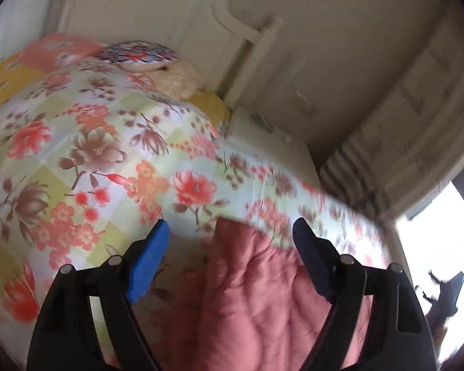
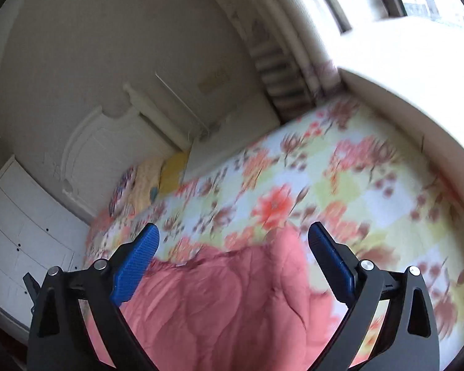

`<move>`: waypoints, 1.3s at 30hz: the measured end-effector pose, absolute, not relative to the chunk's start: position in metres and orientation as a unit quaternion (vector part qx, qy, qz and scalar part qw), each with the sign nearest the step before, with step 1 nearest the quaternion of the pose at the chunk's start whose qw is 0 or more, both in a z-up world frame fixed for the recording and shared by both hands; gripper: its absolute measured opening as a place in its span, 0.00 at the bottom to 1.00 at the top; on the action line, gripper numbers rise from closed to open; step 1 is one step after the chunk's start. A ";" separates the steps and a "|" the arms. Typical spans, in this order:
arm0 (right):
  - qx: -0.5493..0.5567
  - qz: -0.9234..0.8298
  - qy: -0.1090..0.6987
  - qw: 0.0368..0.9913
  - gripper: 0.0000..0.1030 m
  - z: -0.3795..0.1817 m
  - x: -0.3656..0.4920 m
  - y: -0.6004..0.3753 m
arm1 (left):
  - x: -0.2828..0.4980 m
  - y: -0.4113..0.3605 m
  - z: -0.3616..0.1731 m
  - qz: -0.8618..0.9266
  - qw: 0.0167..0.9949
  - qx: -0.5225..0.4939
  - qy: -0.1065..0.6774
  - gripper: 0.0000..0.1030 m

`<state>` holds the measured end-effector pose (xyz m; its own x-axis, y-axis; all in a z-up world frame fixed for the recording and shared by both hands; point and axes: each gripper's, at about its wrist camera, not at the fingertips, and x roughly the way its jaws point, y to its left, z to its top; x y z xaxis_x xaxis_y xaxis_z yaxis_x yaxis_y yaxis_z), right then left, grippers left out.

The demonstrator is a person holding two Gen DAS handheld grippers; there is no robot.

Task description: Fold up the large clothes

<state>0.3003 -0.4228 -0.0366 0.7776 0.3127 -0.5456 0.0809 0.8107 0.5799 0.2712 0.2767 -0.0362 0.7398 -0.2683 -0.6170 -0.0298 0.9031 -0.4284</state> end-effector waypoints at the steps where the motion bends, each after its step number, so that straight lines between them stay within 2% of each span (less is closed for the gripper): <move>1: 0.285 0.069 0.336 0.895 0.92 -0.039 0.299 -0.422 | 0.271 0.273 -0.040 -0.088 0.907 -0.185 0.368 0.80; 4: 0.201 0.078 0.385 0.897 0.88 -0.049 0.296 -0.414 | 0.274 0.259 -0.061 -0.137 0.895 -0.137 0.402 0.86; 7: 0.169 0.099 0.434 0.879 0.83 -0.070 0.290 -0.404 | 0.286 0.240 -0.084 -0.154 0.881 -0.097 0.437 0.86; 8: 0.167 0.108 0.447 0.872 0.78 -0.078 0.288 -0.401 | 0.291 0.235 -0.092 -0.154 0.878 -0.090 0.445 0.83; 9: 0.168 0.117 0.454 0.867 0.70 -0.085 0.283 -0.399 | 0.294 0.233 -0.099 -0.157 0.874 -0.090 0.451 0.75; 10: 0.169 0.125 0.458 0.864 0.63 -0.091 0.281 -0.395 | 0.296 0.232 -0.105 -0.159 0.872 -0.090 0.455 0.43; 11: 0.168 0.133 0.455 0.864 0.37 -0.095 0.279 -0.390 | 0.295 0.232 -0.107 -0.160 0.872 -0.099 0.452 0.10; 12: 0.164 0.130 0.448 0.869 0.17 -0.095 0.275 -0.388 | 0.290 0.235 -0.104 -0.165 0.873 -0.115 0.444 0.10; 14: 0.144 0.115 0.404 0.896 0.13 -0.078 0.259 -0.382 | 0.269 0.239 -0.081 -0.176 0.895 -0.132 0.387 0.07; 17: 0.118 0.120 0.350 0.921 0.12 -0.034 0.231 -0.369 | 0.253 0.233 -0.049 -0.173 0.919 -0.109 0.337 0.07; 19: 0.109 0.120 0.334 0.928 0.12 -0.015 0.229 -0.364 | 0.261 0.229 -0.042 -0.159 0.924 -0.105 0.330 0.07; 22: 0.104 0.091 0.346 0.928 0.12 -0.018 0.260 -0.364 | 0.293 0.221 -0.076 -0.107 0.916 -0.082 0.378 0.08; 25: 0.108 0.048 0.429 0.896 0.12 -0.083 0.309 -0.366 | 0.315 0.219 -0.136 -0.071 0.892 -0.072 0.441 0.18; 27: 0.118 0.043 0.466 0.876 0.13 -0.123 0.321 -0.368 | 0.307 0.229 -0.131 -0.071 0.894 -0.098 0.431 0.23; 28: 0.132 0.045 0.458 0.878 0.13 -0.130 0.318 -0.371 | 0.302 0.232 -0.123 -0.052 0.900 -0.093 0.423 0.43; 29: 0.142 0.044 0.445 0.883 0.17 -0.126 0.311 -0.375 | 0.297 0.234 -0.112 -0.029 0.907 -0.086 0.411 0.73; 30: 0.139 0.036 0.443 0.885 0.42 -0.120 0.307 -0.376 | 0.288 0.235 -0.096 0.000 0.919 -0.074 0.388 0.83; 31: 0.130 0.011 0.441 0.888 0.58 -0.107 0.300 -0.378 | 0.279 0.231 -0.082 0.013 0.930 -0.066 0.361 0.87; 32: 0.121 -0.009 0.434 0.893 0.79 -0.096 0.295 -0.378 | 0.268 0.221 -0.058 0.019 0.946 -0.045 0.321 0.89; 34: 0.089 -0.010 0.367 0.926 0.82 -0.047 0.271 -0.364 | 0.254 0.193 -0.028 0.017 0.959 -0.004 0.284 0.97; 36: 0.048 0.008 0.316 0.947 0.84 -0.009 0.262 -0.333 | 0.246 0.149 -0.010 -0.011 0.963 0.022 0.268 0.98; 39: 0.013 0.052 0.303 0.951 0.84 0.009 0.269 -0.278 | 0.248 0.076 -0.020 -0.071 0.954 0.079 0.281 0.98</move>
